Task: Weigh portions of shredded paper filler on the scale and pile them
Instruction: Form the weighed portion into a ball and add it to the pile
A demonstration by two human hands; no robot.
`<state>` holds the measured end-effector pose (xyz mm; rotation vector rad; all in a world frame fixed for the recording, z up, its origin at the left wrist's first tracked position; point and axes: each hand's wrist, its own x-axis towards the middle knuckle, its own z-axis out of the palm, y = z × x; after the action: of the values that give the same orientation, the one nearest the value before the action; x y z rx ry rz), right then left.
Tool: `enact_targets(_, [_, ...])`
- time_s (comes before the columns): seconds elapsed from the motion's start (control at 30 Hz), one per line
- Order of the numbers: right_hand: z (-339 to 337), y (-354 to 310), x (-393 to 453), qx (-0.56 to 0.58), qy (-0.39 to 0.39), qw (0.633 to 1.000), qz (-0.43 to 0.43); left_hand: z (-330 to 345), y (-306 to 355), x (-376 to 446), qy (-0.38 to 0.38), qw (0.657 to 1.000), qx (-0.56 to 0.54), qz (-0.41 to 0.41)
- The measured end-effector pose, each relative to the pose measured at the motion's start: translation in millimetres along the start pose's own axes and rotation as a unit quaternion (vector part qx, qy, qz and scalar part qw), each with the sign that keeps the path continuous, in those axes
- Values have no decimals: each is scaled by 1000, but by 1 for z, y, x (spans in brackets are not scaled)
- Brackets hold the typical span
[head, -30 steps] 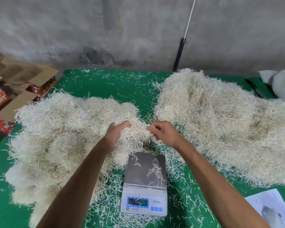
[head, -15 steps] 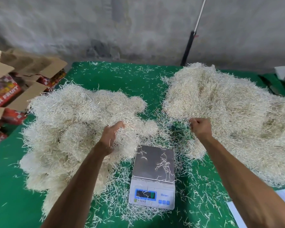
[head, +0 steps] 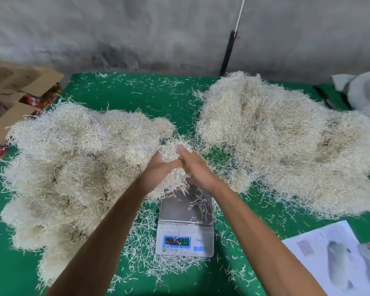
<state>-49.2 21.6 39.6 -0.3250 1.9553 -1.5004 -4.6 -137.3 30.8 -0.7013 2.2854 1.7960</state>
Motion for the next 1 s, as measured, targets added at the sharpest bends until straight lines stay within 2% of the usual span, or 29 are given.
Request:
enact_targets(0.03, [1, 3, -3, 8, -1, 1000, 17, 6, -1, -2, -19, 1000, 12, 9])
enact_targets(0.13, [-6, 17, -2, 11, 74, 997, 36, 14, -11, -10, -66, 997, -9, 39])
enact_targets(0.2, [-10, 25, -3, -98, 150, 984, -18, 14, -24, -16, -29, 998, -16, 57])
enact_targets(0.27, [-12, 34, -6, -228, 197, 949, -92, 15, -40, -20, 29, 995, -68, 66])
enact_targets(0.33, [-7, 51, -10, -357, 160, 911, -128, 19, -64, -25, 64, 990, -118, 49])
enact_targets(0.4, [-1, 71, -15, -491, 80, 860, -115, 23, -90, -33, 80, 989, -117, 34])
enact_targets(0.43, [1, 79, -16, -514, 47, 850, -104, 25, -101, -38, 87, 989, -115, 23])
enact_targets(0.47, [2, 84, -17, -500, 28, 859, -103, 26, -110, -43, 89, 990, -112, 15])
enact_targets(0.53, [0, 90, -22, -442, 38, 885, -140, 26, -124, -51, 91, 989, -115, 11])
enact_targets(0.67, [-9, 89, -42, -308, 163, 928, -130, 24, -134, -61, 109, 984, -138, 10])
enact_targets(0.77, [-9, 91, -52, -272, 207, 929, -143, 25, -131, -67, 108, 983, -149, 14])
enact_targets(1.0, [0, 111, -76, -274, 198, 937, -91, 29, -123, -73, 39, 988, -142, 48])
